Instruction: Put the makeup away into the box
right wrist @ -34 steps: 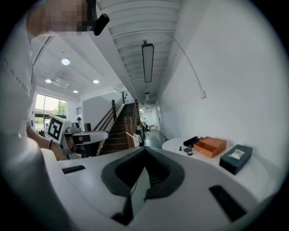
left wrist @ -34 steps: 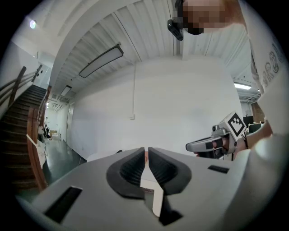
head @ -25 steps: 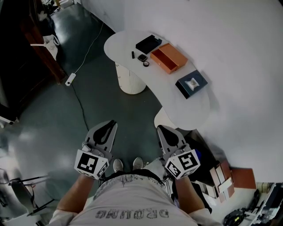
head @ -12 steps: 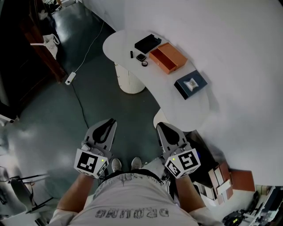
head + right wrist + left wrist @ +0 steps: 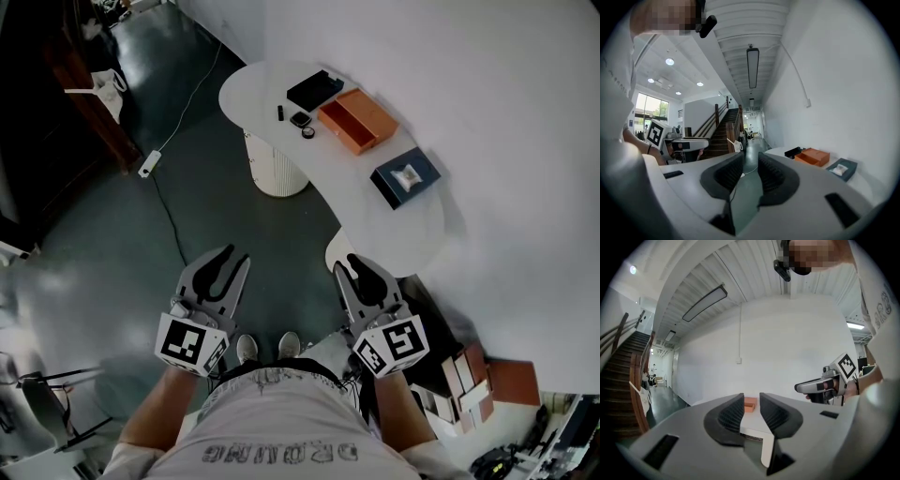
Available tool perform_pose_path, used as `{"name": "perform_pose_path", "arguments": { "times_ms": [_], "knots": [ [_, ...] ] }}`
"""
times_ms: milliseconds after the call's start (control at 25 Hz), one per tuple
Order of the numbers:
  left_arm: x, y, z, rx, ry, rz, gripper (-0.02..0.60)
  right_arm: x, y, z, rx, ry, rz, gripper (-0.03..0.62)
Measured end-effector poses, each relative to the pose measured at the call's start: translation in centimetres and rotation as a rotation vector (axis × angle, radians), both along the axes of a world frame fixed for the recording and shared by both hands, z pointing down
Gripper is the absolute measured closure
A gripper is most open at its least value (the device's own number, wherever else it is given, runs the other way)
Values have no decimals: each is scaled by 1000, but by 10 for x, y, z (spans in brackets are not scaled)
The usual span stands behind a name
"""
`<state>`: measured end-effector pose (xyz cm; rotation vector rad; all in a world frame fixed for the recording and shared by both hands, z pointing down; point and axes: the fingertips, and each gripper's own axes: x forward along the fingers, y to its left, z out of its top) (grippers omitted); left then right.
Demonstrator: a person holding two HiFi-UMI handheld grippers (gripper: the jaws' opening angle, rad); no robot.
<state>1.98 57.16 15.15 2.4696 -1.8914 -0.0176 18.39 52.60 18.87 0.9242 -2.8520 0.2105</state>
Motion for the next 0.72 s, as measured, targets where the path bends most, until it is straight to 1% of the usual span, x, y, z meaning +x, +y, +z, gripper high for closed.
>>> {"name": "perform_pose_path", "arguments": {
  "times_ms": [200,520,720],
  "knots": [
    [-6,-1,-1,0,-2,-14,420,2,-2,-4,5,-11,12,458],
    [-13,1,-1,-6,-6,-26,351,-2,1,-5,8,-15,29,365],
    [-16,0,0,-5,-10,-33,328,2,-3,-4,9,-19,42,331]
  ]
}}
